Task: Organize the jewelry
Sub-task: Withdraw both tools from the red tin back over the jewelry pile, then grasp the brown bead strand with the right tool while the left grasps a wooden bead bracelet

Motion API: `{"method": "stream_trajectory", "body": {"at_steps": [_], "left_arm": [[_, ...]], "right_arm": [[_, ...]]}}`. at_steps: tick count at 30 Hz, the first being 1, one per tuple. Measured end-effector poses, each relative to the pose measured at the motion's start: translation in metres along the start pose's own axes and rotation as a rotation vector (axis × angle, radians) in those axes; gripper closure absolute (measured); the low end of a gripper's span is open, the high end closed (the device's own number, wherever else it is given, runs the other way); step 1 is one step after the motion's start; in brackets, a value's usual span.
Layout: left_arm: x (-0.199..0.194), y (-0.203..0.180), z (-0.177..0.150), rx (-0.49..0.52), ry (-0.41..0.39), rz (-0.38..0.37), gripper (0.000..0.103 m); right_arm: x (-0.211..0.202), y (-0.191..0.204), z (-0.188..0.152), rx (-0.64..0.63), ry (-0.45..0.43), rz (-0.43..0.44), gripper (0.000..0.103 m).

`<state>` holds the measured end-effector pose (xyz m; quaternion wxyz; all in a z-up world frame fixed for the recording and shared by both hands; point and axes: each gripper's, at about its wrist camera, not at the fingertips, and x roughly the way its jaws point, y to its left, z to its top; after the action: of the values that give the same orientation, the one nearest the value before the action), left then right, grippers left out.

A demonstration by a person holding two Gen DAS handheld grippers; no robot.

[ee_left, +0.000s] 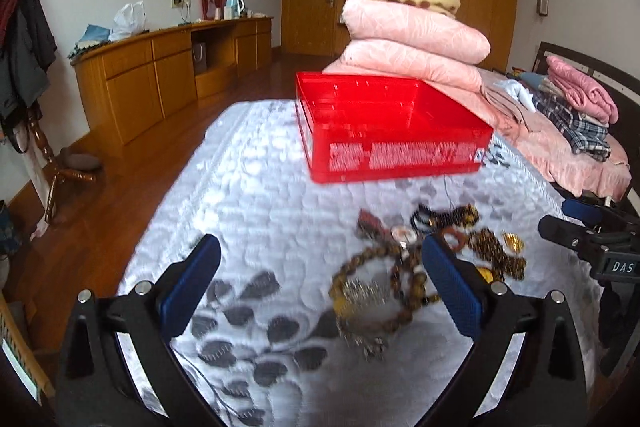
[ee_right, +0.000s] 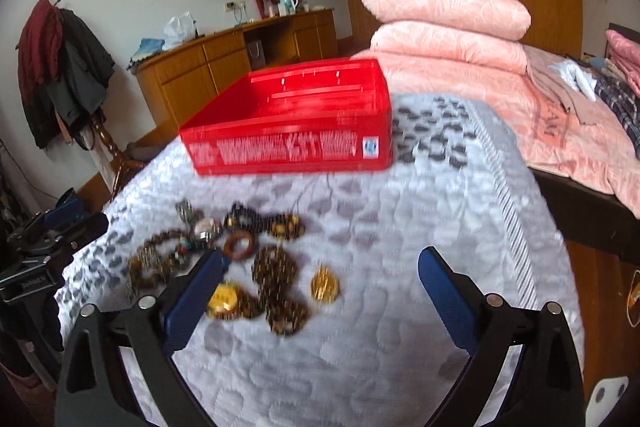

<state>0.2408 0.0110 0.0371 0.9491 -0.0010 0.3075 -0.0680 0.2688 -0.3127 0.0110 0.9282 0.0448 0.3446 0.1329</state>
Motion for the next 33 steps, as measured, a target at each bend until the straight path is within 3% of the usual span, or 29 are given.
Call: {"method": "stream_trajectory", "body": {"at_steps": [8, 10, 13, 15, 21, 33], "left_arm": [[0.013, -0.013, -0.020, 0.019, 0.065, -0.009, 0.005], [0.016, -0.014, -0.022, 0.023, 0.073, -0.006, 0.005], [0.016, -0.014, -0.023, 0.018, 0.074, -0.004, 0.005], [0.016, -0.014, -0.022, 0.013, 0.074, -0.008, 0.005], [0.020, -0.013, -0.020, 0.009, 0.083, -0.010, 0.005], [0.026, -0.003, -0.019, -0.044, 0.108, -0.050, 0.005]], "right_arm": [[0.008, 0.002, -0.010, -0.009, 0.041, 0.011, 0.007], [0.008, 0.002, -0.010, -0.007, 0.044, 0.026, 0.011], [0.010, 0.002, -0.008, -0.003, 0.054, 0.074, 0.032], [0.014, 0.005, -0.006, 0.002, 0.075, 0.111, 0.051], [0.029, 0.019, -0.005, -0.020, 0.136, 0.125, 0.065], [0.053, 0.026, -0.001, -0.007, 0.195, 0.073, 0.069]]}}
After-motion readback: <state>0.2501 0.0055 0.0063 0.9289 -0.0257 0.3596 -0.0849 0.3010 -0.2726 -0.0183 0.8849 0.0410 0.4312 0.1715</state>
